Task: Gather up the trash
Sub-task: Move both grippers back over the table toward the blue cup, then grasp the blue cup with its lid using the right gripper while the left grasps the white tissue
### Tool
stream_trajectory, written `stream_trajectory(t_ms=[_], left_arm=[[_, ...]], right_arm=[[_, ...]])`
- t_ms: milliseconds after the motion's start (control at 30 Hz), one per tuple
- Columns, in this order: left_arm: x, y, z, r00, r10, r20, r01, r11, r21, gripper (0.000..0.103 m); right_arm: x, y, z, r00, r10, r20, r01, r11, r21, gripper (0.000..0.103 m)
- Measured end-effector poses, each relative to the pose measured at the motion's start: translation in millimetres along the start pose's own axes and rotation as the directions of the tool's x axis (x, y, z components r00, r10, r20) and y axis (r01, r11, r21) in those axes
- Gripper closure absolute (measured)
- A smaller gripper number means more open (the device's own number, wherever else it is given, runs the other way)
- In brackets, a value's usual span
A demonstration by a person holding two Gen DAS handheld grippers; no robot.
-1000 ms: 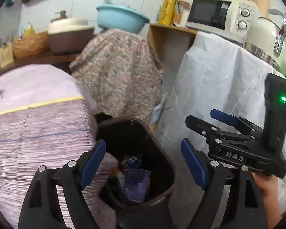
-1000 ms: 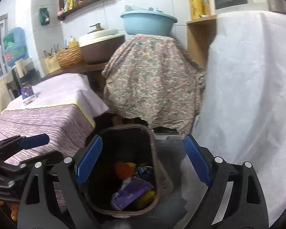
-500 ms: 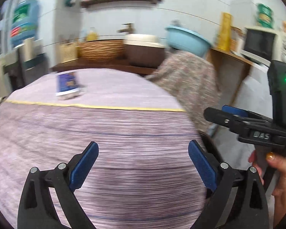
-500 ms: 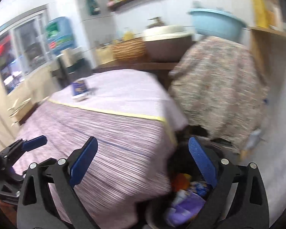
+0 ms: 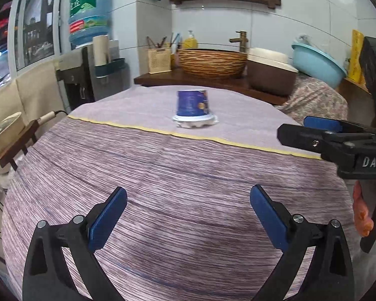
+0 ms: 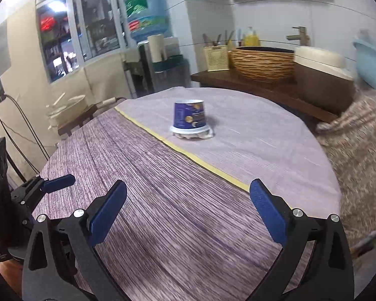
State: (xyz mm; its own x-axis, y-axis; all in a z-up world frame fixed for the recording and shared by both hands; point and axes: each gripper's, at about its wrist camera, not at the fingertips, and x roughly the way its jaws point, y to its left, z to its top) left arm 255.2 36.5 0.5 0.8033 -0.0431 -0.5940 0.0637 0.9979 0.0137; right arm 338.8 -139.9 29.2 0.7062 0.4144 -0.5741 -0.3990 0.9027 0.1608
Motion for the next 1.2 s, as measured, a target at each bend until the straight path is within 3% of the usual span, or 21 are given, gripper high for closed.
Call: stream_trajectory(t_ms=[300, 400, 600, 800, 967, 1000, 1067, 1200], left_arm=[[13.8, 46.7, 18.8, 0.992, 0.11, 0.066, -0.11, 0.994, -0.013, 0.006], [16.8, 62.9, 23.7, 0.989, 0.134, 0.07, -0.131, 0.99, -0.043, 0.006], [24.3, 82.6, 33.2, 0.987, 0.147, 0.061, -0.142, 0.986, -0.084, 0.006], [33.1, 84.5, 32.5, 0.993, 0.113, 0.039, -0.108, 0.989, -0.103, 0.006], [39.0, 81.5, 30.3, 0.994, 0.106, 0.025, -0.104, 0.991, -0.08, 0.006], [39.9, 81.2, 30.0, 0.994, 0.103, 0.023, -0.101, 0.992, -0.079, 0.006], [42.6, 81.0, 30.0, 0.995, 0.096, 0.012, -0.094, 0.993, -0.077, 0.006], [46.3, 80.0, 29.0, 0.997, 0.083, -0.007, -0.083, 0.993, -0.08, 0.006]], right_arm=[[91.9, 26.2, 49.9, 0.998, 0.031, -0.058, -0.032, 0.999, -0.017, 0.006], [114.7, 27.8, 65.5, 0.999, -0.009, -0.045, 0.008, 1.0, -0.02, 0.006], [153.1, 16.0, 98.0, 0.997, -0.074, -0.033, 0.075, 0.997, 0.028, 0.006], [214.0, 4.3, 112.5, 0.986, -0.115, -0.119, 0.122, 0.991, 0.051, 0.006], [238.0, 5.4, 112.9, 0.98, -0.141, -0.143, 0.149, 0.988, 0.043, 0.007], [239.8, 5.3, 112.7, 0.981, -0.141, -0.137, 0.148, 0.988, 0.045, 0.009], [240.2, 4.8, 112.9, 0.981, -0.136, -0.137, 0.144, 0.989, 0.046, 0.033], [225.5, 1.6, 112.0, 0.99, -0.077, -0.117, 0.086, 0.993, 0.076, 0.034]])
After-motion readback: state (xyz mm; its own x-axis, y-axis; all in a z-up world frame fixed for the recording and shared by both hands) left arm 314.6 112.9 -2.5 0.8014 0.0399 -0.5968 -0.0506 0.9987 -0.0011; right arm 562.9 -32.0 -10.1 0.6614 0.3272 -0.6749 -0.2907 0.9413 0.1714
